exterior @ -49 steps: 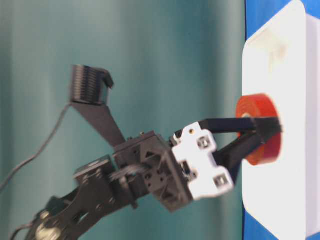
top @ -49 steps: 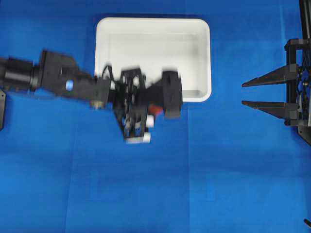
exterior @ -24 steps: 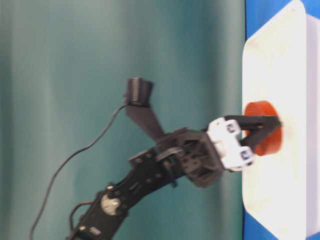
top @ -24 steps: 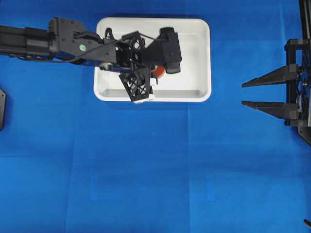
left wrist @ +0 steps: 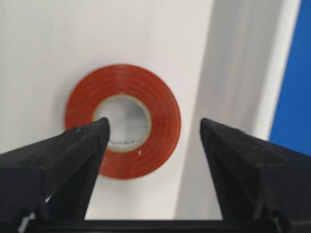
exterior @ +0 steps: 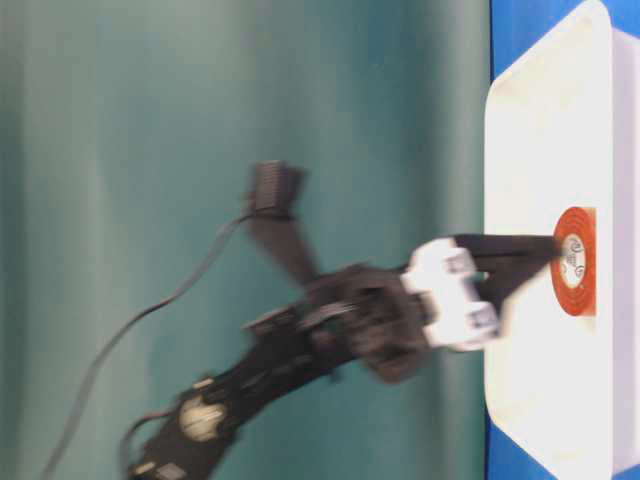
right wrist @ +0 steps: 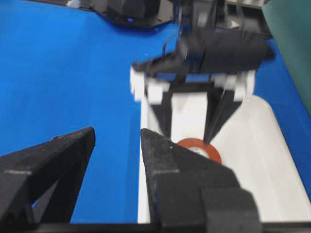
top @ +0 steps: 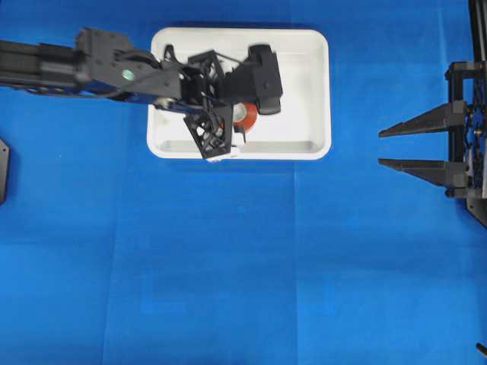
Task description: Place one roll of tape in the white case with the left arm.
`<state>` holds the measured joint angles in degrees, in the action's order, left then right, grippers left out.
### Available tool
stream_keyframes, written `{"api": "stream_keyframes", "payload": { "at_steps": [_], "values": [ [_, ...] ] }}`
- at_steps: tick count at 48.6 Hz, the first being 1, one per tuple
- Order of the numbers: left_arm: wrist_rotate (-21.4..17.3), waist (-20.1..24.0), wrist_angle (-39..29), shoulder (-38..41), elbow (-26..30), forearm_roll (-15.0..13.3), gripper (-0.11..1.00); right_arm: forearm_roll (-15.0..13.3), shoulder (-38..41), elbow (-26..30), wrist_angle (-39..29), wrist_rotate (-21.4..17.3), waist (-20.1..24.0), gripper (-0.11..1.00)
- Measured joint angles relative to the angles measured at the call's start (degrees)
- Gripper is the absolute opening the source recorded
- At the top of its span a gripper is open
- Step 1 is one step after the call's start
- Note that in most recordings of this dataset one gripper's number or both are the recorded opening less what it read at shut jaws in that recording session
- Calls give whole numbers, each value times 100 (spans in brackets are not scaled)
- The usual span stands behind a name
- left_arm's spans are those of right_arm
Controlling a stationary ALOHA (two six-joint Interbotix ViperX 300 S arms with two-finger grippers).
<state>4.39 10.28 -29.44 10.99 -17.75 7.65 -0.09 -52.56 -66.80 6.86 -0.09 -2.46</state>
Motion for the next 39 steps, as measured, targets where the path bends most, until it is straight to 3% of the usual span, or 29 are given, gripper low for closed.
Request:
{"api": "stream_keyframes", "payload": {
  "at_steps": [21, 39],
  "values": [
    [18, -404, 149, -1863, -791, 0, 66, 0, 0, 0, -9, 0, 0, -11],
    [26, -650, 2593, -3604, -2443, -149, 66, 0, 0, 0, -9, -9, 9, -11]
  ]
}}
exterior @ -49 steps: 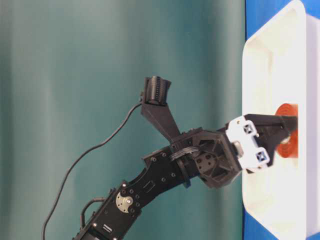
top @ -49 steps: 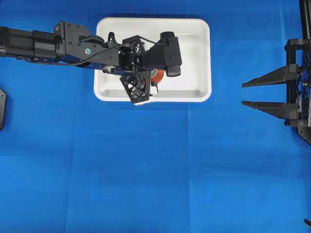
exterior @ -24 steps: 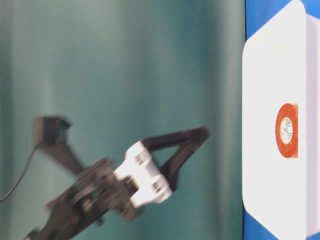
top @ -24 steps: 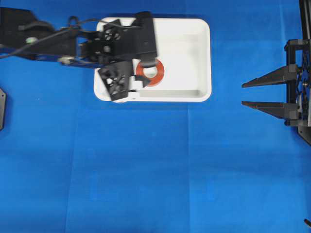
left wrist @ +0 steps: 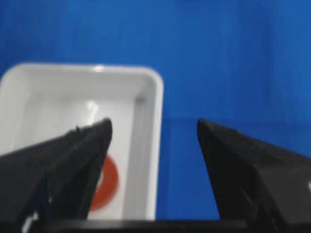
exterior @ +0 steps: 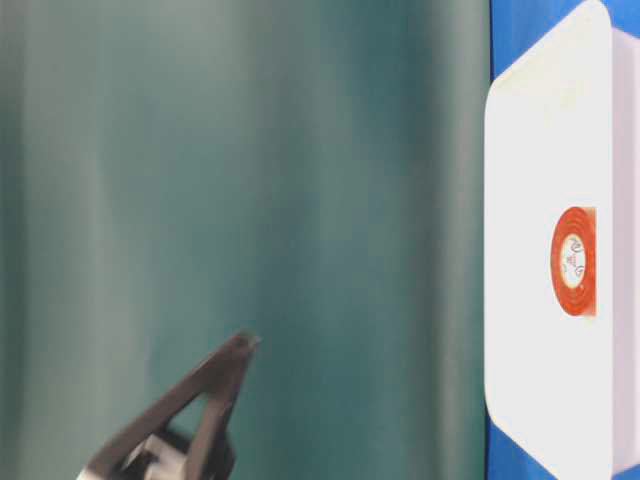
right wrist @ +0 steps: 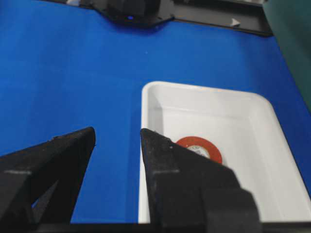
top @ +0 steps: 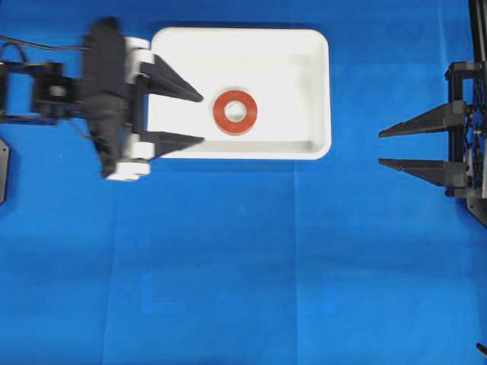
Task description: Place one roll of tape in the white case with the left arm.
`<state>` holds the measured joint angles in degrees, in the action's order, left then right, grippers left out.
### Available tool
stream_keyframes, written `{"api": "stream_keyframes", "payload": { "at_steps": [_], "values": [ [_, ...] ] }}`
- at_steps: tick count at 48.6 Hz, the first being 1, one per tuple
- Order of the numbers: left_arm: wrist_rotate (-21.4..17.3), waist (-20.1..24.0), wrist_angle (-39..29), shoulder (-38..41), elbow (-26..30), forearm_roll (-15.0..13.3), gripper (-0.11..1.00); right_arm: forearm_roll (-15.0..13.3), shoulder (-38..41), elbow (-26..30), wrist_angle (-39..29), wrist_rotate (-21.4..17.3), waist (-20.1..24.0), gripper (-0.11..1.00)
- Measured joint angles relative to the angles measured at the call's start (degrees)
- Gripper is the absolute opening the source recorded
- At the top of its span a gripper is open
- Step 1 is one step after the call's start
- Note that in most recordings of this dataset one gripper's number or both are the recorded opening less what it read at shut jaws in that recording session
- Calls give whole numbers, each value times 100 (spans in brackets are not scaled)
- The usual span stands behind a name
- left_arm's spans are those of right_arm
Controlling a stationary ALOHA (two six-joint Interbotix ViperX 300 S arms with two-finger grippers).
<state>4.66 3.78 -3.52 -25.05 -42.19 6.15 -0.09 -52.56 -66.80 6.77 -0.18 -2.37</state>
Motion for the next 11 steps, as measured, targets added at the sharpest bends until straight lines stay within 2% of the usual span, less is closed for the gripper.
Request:
{"api": "stream_keyframes", "payload": {
  "at_steps": [11],
  "values": [
    [9, -141, 940, -967, -817, -26, 66, 9, 0, 0, 0, 0, -9, -11]
  ]
}}
